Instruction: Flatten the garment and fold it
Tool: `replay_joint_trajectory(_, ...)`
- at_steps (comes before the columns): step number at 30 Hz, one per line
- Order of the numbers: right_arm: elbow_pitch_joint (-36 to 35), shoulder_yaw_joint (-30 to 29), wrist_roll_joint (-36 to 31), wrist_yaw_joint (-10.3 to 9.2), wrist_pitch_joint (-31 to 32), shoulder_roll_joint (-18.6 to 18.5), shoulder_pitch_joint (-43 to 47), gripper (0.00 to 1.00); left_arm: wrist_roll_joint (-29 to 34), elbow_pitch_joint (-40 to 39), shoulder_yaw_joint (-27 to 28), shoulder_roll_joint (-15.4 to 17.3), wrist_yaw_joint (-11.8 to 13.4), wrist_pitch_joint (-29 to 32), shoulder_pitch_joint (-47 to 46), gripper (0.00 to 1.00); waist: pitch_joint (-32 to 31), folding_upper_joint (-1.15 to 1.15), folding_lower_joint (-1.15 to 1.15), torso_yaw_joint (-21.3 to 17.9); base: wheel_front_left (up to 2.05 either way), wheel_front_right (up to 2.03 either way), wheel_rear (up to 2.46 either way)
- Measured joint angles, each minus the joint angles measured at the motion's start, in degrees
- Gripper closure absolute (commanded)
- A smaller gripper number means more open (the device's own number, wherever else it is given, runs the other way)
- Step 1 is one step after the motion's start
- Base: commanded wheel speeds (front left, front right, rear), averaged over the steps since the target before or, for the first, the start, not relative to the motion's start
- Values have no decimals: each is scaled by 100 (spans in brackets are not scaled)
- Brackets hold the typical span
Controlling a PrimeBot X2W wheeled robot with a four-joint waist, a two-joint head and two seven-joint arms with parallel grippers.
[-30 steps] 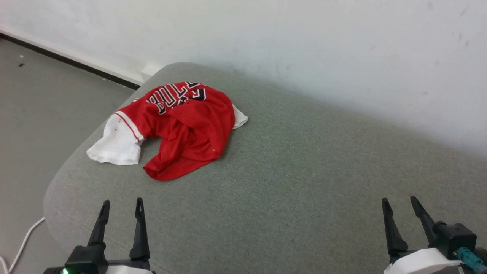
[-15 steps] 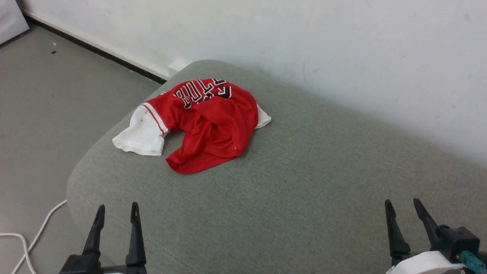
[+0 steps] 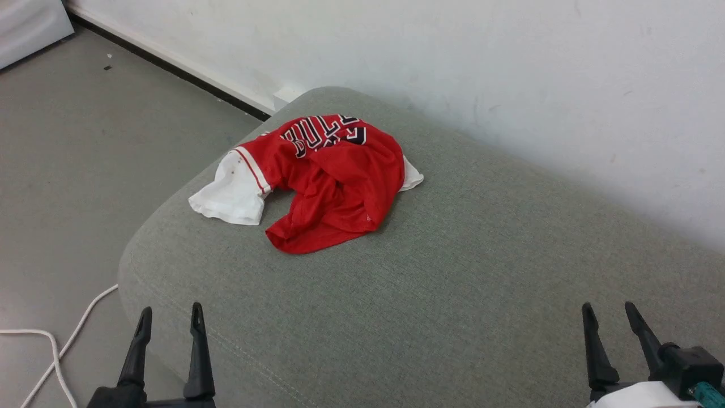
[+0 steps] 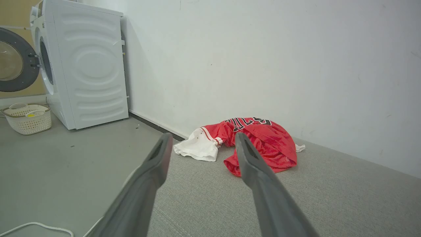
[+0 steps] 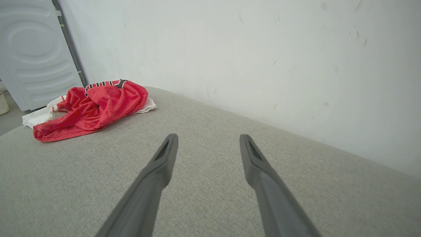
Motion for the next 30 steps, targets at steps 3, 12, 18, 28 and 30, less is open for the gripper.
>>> replay_joint_trajectory(3,3,-2,0,0,0,0,0,0,0,-13,0,-1,0,0,0,0,14,0,0,-13,0,0,0)
replay_joint_trajectory(12,-52,-40,-25,0,2,1,-1,0,-428,-355,-13,-2,-81,0,-117,0,73,0,0,-78,0,0,0)
replay_joint_trajectory(18,-292,-147,-140,0,109,4,-35,0,-804,-797,129,523,-408,567,-1410,0,260,0,0,-125,0,0,0)
replay_joint_trajectory(28,-1237,-257,-492,0,565,3,-417,0,-1734,156,120,1629,-665,1725,-5022,0,909,0,1,-250,0,0,0)
replay_joint_trajectory(30,-1494,-232,-608,1,712,8,-503,0,-1872,654,33,1889,-686,1856,-5573,0,1070,0,1,-303,0,0,0)
